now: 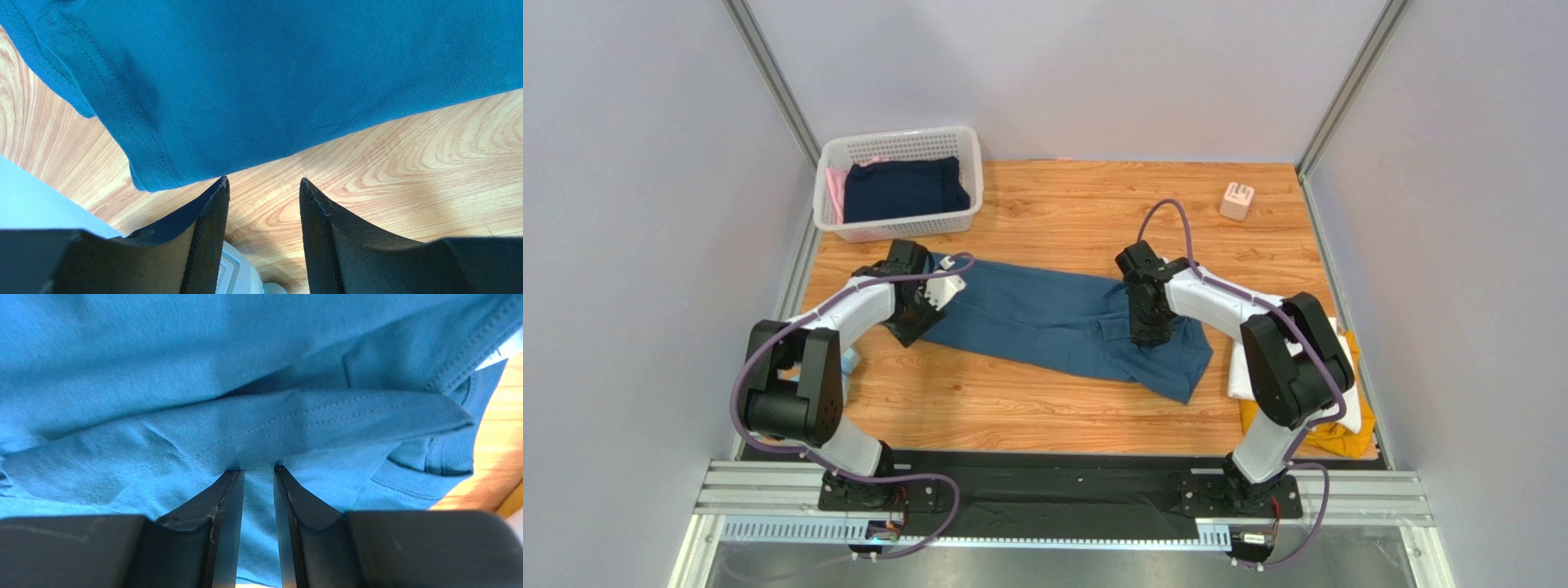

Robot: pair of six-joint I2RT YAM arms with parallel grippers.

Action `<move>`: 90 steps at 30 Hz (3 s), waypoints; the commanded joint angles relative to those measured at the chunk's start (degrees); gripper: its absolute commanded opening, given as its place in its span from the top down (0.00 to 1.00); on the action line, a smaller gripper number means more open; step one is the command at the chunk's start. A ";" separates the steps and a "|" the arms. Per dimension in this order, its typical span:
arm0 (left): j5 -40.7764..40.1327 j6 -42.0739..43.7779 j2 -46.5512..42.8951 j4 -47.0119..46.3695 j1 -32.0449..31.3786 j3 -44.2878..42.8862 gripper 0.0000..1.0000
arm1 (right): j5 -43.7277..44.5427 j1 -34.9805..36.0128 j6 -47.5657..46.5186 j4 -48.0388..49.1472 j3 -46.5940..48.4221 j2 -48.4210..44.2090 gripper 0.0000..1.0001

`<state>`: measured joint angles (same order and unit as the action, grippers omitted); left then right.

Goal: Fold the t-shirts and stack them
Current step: Fold the other side of the tshirt into a rectangle

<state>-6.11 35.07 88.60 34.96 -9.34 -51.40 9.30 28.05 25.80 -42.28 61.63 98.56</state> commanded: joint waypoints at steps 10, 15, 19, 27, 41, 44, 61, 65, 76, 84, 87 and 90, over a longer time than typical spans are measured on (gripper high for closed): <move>0.22 1.05 -0.44 -0.59 0.20 -0.20 0.48 | 1.51 -0.10 0.48 3.87 7.45 4.88 0.73; -0.04 1.58 -0.71 -1.03 0.20 0.86 0.48 | 2.39 -0.46 0.13 3.87 10.70 7.61 0.74; -0.04 1.84 -0.79 -1.03 0.20 1.12 0.48 | 2.56 -1.16 0.04 3.87 13.25 9.10 0.74; -0.31 2.37 -1.15 -1.12 0.20 2.09 0.48 | 1.51 -3.09 -0.05 3.79 19.75 12.44 0.76; -0.75 3.51 -2.64 -0.15 0.82 2.53 0.48 | -1.40 -3.88 0.04 -0.42 35.22 22.02 0.79; -0.66 3.51 -2.90 0.11 0.82 2.53 0.48 | 1.05 -3.27 -0.75 -1.40 35.50 17.13 0.73; -0.13 3.25 -2.38 -0.24 0.82 2.00 0.48 | -0.34 6.57 1.97 2.90 11.68 2.50 0.73; -0.04 3.08 -2.29 -0.16 0.82 1.56 0.48 | -0.51 7.28 2.76 3.87 10.88 4.27 0.77; -0.04 3.43 -2.11 -0.16 0.82 1.56 0.48 | 2.04 7.19 2.24 5.01 13.51 8.31 0.79; 0.22 3.69 -2.38 -0.33 0.99 2.79 0.48 | 4.76 6.67 1.27 4.93 18.00 11.91 0.81; 0.31 3.60 -2.20 -0.51 0.99 3.14 0.48 | 5.38 5.87 0.57 4.14 20.20 12.18 0.82; 0.75 3.52 -2.29 -0.42 1.08 3.50 0.49 | 5.91 5.00 -0.14 3.35 22.39 12.35 0.82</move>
<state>-6.37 37.69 87.44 34.81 -8.62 -48.73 12.43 34.28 26.92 -39.83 79.48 110.61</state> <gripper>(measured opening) 0.516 0.186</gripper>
